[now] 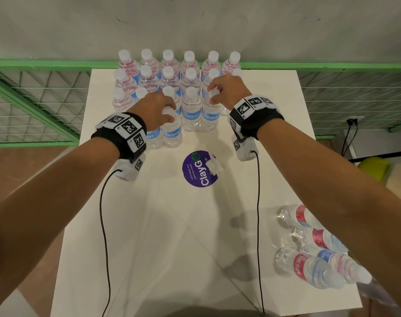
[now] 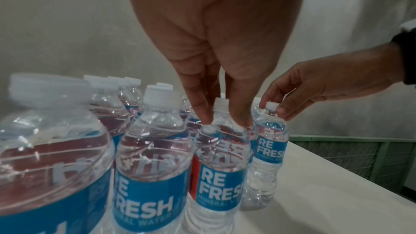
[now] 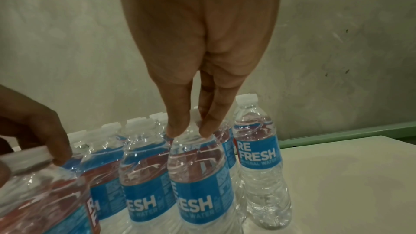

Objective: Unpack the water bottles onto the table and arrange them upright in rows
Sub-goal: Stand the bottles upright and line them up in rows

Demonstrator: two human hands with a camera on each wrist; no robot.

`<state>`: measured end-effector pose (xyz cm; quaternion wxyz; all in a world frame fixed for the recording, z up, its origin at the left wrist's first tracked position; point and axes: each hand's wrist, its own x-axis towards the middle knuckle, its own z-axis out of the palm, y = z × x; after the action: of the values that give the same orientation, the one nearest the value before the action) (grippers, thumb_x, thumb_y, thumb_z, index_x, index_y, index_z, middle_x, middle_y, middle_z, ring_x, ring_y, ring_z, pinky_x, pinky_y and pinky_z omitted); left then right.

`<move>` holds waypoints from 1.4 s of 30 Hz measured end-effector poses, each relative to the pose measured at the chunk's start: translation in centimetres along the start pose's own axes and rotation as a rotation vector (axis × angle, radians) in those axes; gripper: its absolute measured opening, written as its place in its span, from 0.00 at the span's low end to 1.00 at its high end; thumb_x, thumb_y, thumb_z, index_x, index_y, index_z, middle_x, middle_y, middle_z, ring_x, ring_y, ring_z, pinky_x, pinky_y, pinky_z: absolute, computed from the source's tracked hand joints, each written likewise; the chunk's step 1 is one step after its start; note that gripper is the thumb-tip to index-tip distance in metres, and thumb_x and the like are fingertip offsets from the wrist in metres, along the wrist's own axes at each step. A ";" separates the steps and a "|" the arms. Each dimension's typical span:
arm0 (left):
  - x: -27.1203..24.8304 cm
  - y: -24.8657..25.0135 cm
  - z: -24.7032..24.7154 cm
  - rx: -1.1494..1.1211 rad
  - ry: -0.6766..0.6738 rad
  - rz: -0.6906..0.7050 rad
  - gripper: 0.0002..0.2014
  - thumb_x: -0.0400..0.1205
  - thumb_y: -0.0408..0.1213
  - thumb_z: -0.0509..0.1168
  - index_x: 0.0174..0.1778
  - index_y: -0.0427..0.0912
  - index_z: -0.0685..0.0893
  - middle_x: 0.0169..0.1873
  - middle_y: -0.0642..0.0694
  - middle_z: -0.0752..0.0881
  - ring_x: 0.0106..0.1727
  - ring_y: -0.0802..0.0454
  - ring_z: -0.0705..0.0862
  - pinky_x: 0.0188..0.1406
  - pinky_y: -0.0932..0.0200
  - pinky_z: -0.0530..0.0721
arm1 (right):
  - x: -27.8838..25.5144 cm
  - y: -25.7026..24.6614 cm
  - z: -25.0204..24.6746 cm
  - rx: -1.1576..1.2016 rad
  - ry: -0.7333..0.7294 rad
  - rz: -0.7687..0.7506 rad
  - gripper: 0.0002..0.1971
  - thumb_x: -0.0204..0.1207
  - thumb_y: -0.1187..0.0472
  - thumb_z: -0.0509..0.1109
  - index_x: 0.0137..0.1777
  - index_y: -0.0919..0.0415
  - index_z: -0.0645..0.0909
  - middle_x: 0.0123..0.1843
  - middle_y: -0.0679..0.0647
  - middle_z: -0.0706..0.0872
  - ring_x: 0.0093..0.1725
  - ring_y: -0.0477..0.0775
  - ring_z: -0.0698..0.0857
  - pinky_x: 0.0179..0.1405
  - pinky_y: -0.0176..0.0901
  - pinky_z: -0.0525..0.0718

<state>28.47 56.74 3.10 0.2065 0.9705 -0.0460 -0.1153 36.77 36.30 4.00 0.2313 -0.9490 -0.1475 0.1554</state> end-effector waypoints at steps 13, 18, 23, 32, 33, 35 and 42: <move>-0.4 1.5 1.0 0.183 0.060 0.118 0.23 0.78 0.41 0.68 0.69 0.43 0.75 0.65 0.35 0.76 0.69 0.35 0.69 0.69 0.40 0.66 | -5.9 0.5 -1.7 0.222 0.002 0.032 0.31 0.72 0.59 0.75 0.76 0.52 0.70 0.73 0.54 0.76 0.70 0.52 0.76 0.61 0.34 0.69; -0.8 9.0 3.7 0.203 0.054 0.394 0.21 0.79 0.40 0.66 0.68 0.40 0.77 0.64 0.36 0.76 0.71 0.37 0.68 0.68 0.42 0.62 | -15.1 2.1 -2.1 0.555 0.067 0.156 0.18 0.71 0.62 0.75 0.61 0.54 0.82 0.49 0.44 0.81 0.49 0.48 0.82 0.58 0.50 0.85; -4.8 19.8 8.5 0.175 -0.199 0.684 0.15 0.82 0.45 0.60 0.63 0.45 0.79 0.63 0.42 0.77 0.65 0.42 0.73 0.63 0.48 0.70 | -25.1 7.9 -3.7 0.425 0.193 0.332 0.16 0.74 0.71 0.67 0.54 0.51 0.86 0.53 0.49 0.86 0.44 0.46 0.83 0.50 0.42 0.84; -8.7 30.6 17.6 0.259 -0.331 0.922 0.23 0.82 0.35 0.61 0.73 0.49 0.70 0.75 0.43 0.66 0.71 0.38 0.65 0.63 0.45 0.75 | -36.6 16.3 -4.0 0.219 -0.100 0.704 0.25 0.67 0.64 0.79 0.65 0.55 0.80 0.54 0.54 0.81 0.50 0.49 0.77 0.42 0.37 0.71; -8.4 30.8 17.8 0.257 -0.321 0.904 0.21 0.81 0.33 0.60 0.71 0.47 0.72 0.73 0.43 0.68 0.69 0.38 0.66 0.59 0.46 0.77 | -36.9 16.6 -3.3 0.233 -0.070 0.698 0.26 0.66 0.64 0.80 0.65 0.55 0.79 0.52 0.53 0.80 0.49 0.49 0.77 0.40 0.36 0.72; -7.7 30.7 17.8 0.190 -0.311 0.847 0.17 0.81 0.30 0.60 0.66 0.43 0.74 0.68 0.42 0.71 0.64 0.39 0.70 0.53 0.46 0.80 | -37.0 17.1 -2.2 0.269 -0.001 0.705 0.24 0.64 0.64 0.81 0.61 0.56 0.80 0.48 0.54 0.81 0.43 0.52 0.79 0.34 0.34 0.73; -4.6 27.4 14.7 0.013 -0.372 0.584 0.11 0.79 0.35 0.66 0.56 0.39 0.78 0.54 0.40 0.79 0.55 0.40 0.78 0.50 0.53 0.73 | -33.5 17.8 -2.4 0.185 0.077 0.652 0.15 0.63 0.62 0.81 0.49 0.63 0.85 0.43 0.60 0.87 0.43 0.60 0.88 0.43 0.49 0.86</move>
<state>19.26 26.70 2.27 0.2128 0.8801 -0.3594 -0.2259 10.91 8.47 5.05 0.2602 -0.9263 0.1873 0.1980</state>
